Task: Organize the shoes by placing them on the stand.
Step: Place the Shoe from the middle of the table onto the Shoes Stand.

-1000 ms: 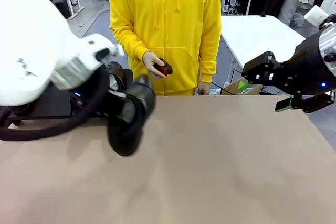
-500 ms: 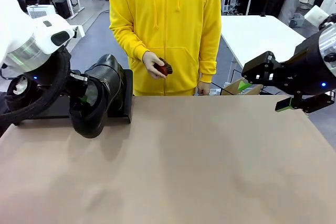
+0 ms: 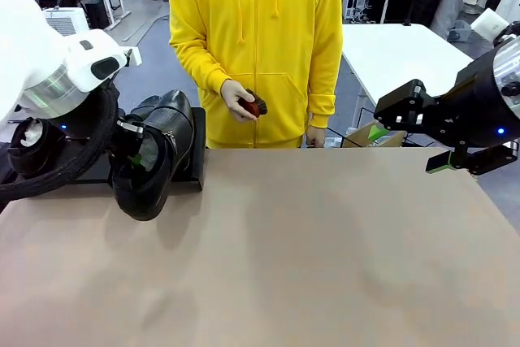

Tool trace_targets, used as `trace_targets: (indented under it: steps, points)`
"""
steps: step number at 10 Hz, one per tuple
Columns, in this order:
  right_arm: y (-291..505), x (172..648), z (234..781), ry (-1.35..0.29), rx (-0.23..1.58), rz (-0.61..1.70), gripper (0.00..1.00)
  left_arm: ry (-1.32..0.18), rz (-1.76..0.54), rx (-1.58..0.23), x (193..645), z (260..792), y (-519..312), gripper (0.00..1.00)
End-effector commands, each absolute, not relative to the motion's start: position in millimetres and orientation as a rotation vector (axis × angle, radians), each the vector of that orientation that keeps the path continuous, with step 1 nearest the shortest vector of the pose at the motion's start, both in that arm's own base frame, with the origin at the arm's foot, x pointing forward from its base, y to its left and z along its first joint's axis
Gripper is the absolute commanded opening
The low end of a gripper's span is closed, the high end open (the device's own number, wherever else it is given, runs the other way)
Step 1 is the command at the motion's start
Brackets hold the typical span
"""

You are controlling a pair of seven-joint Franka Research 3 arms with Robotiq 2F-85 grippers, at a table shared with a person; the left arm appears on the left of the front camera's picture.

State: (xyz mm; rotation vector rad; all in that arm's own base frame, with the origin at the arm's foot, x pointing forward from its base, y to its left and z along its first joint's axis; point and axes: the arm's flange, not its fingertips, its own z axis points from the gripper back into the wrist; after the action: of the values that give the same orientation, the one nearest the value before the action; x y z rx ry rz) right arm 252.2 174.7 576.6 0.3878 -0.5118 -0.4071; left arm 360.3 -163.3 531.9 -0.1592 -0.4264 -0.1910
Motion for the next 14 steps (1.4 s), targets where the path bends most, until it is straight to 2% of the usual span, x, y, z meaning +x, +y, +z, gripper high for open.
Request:
trace_targets:
  steps: [1, 5, 7, 9, 11, 14]
  points:
    - [172.9, 252.6, 578.8, -0.497, 0.410, -0.389, 1.00, -0.566, -0.171, -0.118, 361.0, 549.6, -150.3, 0.00]
    - [172.9, 252.6, 578.8, -0.497, 0.410, -0.389, 1.00, -0.708, -0.156, 0.062, 378.8, 607.3, -74.4, 0.00]
    - [172.9, 252.6, 578.8, -0.497, 0.410, -0.389, 1.00, -0.705, 0.021, 0.155, 416.7, 615.3, -34.2, 0.00]
    - [172.9, 252.6, 578.8, -0.497, 0.410, -0.389, 1.00, -0.703, 0.064, 0.168, 458.2, 604.0, -0.8, 0.00]
    - [172.9, 252.6, 578.8, -0.497, 0.410, -0.389, 1.00, -0.664, 0.087, 0.082, 499.1, 572.1, 24.7, 0.00]
    - [172.9, 252.6, 578.8, -0.497, 0.410, -0.389, 1.00, -0.642, 0.064, 0.084, 525.7, 539.3, 38.0, 0.00]
